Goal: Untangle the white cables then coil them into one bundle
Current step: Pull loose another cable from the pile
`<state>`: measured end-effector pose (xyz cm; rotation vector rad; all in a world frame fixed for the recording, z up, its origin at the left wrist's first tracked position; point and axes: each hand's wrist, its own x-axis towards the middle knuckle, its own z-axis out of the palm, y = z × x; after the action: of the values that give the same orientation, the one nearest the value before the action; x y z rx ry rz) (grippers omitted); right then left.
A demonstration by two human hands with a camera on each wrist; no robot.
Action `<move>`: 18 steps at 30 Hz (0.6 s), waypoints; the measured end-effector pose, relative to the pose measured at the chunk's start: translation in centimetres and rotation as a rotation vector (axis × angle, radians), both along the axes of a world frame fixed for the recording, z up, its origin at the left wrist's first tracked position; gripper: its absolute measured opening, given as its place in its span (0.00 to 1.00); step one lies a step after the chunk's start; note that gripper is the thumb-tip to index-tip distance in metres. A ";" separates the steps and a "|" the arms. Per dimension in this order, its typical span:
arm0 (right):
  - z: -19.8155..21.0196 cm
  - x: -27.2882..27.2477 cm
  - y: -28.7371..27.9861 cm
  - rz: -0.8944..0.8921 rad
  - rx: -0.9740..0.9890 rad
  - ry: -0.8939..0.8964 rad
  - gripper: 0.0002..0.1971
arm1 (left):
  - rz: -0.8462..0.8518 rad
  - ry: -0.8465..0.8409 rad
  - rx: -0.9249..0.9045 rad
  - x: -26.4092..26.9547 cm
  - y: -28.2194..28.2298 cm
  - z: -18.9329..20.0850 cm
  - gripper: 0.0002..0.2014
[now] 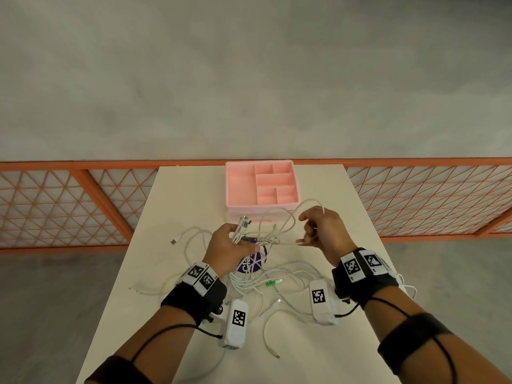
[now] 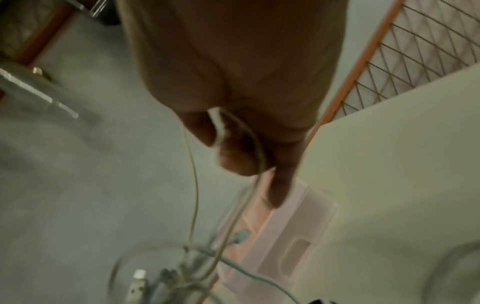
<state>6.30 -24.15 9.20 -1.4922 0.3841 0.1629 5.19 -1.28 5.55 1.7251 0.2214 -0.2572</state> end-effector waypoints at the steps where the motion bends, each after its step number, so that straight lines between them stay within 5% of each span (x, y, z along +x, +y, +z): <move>1: -0.4 0.0 -0.2 -0.036 -0.159 0.031 0.05 | 0.027 -0.007 0.005 0.1 0.0 0.0 0.22; 4: -1.7 -0.3 -0.3 0.014 -0.564 0.044 0.23 | 0.088 -0.034 0.035 0.3 -0.2 -0.2 0.20; 7: -1.8 -1.3 1.4 -0.164 -0.860 -0.344 0.38 | 0.121 -0.047 0.047 0.6 -0.5 -0.3 0.16; 9: -1.2 -1.6 2.6 -0.188 -0.922 -0.625 0.35 | 0.125 -0.059 0.053 0.6 -0.6 -0.2 0.15; 11: -0.9 -1.8 3.7 0.002 -0.936 -0.761 0.21 | 0.108 -0.078 0.053 0.7 -0.8 0.0 0.14; 14: -1.6 -1.8 4.9 0.338 -1.000 -0.690 0.06 | 0.066 -0.109 0.017 0.5 -1.3 0.7 0.13; 18: -2.2 -1.4 5.7 0.314 -0.859 -0.542 0.07 | 0.060 -0.139 0.009 0.3 -1.4 1.0 0.13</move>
<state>4.88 -18.48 7.05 -2.3516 -0.2705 -0.1912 5.49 -2.66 6.58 1.7341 0.1725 -0.0918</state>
